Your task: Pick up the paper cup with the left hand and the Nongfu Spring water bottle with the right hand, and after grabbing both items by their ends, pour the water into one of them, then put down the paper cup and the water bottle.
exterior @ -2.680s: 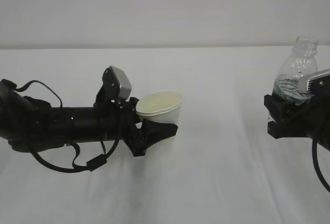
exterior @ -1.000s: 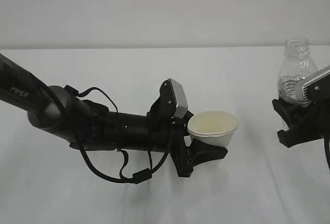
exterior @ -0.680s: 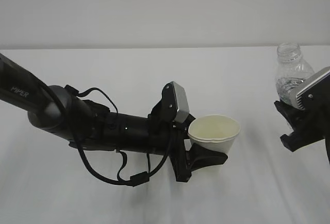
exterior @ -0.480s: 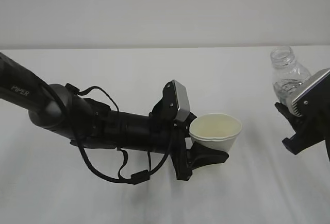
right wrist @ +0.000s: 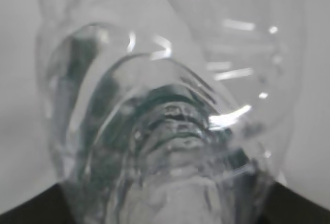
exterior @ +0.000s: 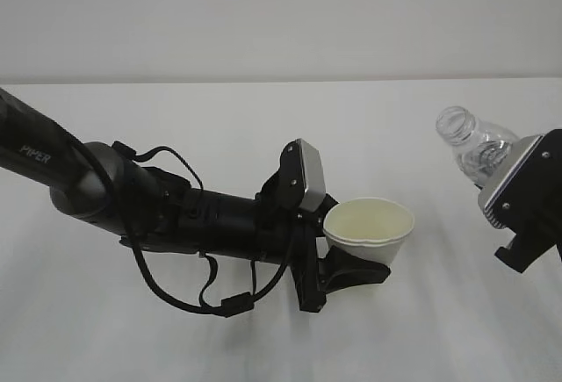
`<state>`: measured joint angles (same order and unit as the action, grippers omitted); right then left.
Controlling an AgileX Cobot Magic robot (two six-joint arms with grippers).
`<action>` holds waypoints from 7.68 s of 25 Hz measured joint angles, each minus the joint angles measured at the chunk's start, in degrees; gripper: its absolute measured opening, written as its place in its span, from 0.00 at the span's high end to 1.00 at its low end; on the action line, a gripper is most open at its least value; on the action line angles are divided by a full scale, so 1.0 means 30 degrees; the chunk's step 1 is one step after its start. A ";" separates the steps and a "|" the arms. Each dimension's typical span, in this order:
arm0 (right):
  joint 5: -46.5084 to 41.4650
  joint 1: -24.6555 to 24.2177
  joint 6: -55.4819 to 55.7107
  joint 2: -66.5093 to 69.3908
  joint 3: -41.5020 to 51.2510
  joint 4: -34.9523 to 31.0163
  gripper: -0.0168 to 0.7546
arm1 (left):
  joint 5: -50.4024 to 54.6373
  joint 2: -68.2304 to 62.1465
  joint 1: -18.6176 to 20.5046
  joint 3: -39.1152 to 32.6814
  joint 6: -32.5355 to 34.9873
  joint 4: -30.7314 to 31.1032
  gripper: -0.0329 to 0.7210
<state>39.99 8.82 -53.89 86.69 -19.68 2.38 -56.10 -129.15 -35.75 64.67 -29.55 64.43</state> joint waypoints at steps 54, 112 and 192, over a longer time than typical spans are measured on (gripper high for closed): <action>0.1129 0.0000 -1.1836 0.0000 0.0000 -0.0668 0.48 | 0.0002 -0.0372 -0.1012 0.0726 -0.1107 0.0029 0.38; 0.1589 0.0000 -1.4094 0.0000 0.0000 -0.0206 0.48 | -0.0538 -0.0444 -0.1074 0.0726 -0.1549 0.0150 0.38; 0.1676 0.0000 -1.4922 0.0000 0.0000 -0.0344 0.48 | -0.0538 -0.0444 -0.1074 0.0726 -0.1621 0.0304 0.38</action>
<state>45.02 8.82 -98.65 86.69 -19.68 1.34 -57.71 -130.48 -38.98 66.85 -34.41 65.34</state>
